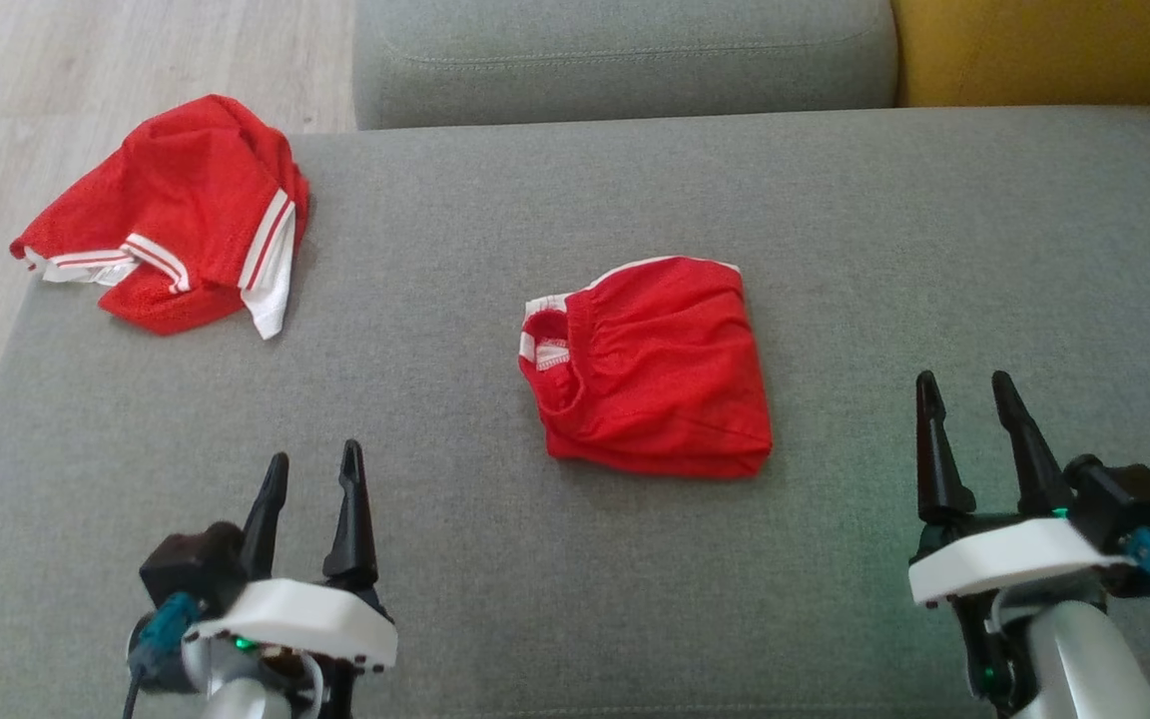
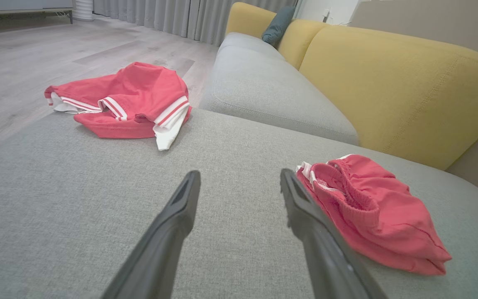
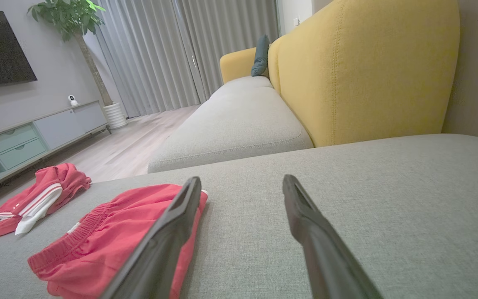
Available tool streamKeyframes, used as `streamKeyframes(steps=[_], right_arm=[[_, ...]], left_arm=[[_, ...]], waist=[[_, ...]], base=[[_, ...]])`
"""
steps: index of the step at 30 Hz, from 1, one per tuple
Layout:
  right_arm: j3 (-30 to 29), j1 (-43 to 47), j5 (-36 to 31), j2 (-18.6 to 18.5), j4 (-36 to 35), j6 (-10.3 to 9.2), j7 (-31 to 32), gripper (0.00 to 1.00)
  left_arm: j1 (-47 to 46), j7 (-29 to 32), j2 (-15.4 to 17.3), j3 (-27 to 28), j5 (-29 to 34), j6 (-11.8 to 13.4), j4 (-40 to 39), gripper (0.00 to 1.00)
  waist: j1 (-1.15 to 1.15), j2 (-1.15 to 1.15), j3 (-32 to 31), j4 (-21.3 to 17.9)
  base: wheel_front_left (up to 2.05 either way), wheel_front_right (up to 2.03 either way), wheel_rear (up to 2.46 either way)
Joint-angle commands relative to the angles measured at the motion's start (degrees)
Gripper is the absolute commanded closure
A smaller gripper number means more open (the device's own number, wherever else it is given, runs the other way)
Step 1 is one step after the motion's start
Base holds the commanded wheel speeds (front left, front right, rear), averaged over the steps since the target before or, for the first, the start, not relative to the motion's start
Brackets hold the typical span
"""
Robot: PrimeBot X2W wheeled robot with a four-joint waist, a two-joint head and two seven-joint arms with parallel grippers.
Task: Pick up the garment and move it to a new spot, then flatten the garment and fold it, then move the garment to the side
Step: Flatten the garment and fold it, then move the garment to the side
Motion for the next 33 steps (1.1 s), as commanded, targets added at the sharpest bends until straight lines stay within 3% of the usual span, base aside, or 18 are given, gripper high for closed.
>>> streamKeyframes(steps=[1,24,33], right_arm=[[1.02,-0.97,-0.59,-0.10,-2.33,0.42,0.11,0.00],[0.12,-0.31,-1.18,-0.10,-3.32,0.42,1.64,0.00],[-2.64,-4.67,-1.98,-0.10,-2.22,0.42,8.98,0.00]], left_arm=[[-1.38,-0.71,0.27,1.90,0.51,0.16,-1.51,0.00],[-1.68,-0.71,0.63,1.27,0.22,0.40,-1.08,0.00],[-2.57,-0.70,-0.03,0.30,0.13,0.26,-1.01,0.00]], waist=[[0.00,0.00,-0.02,0.05],[0.00,0.00,0.37,0.41],[0.00,0.00,2.15,2.38]], base=[[0.00,0.00,0.00],[0.00,0.00,0.00],[0.00,0.00,0.00]])
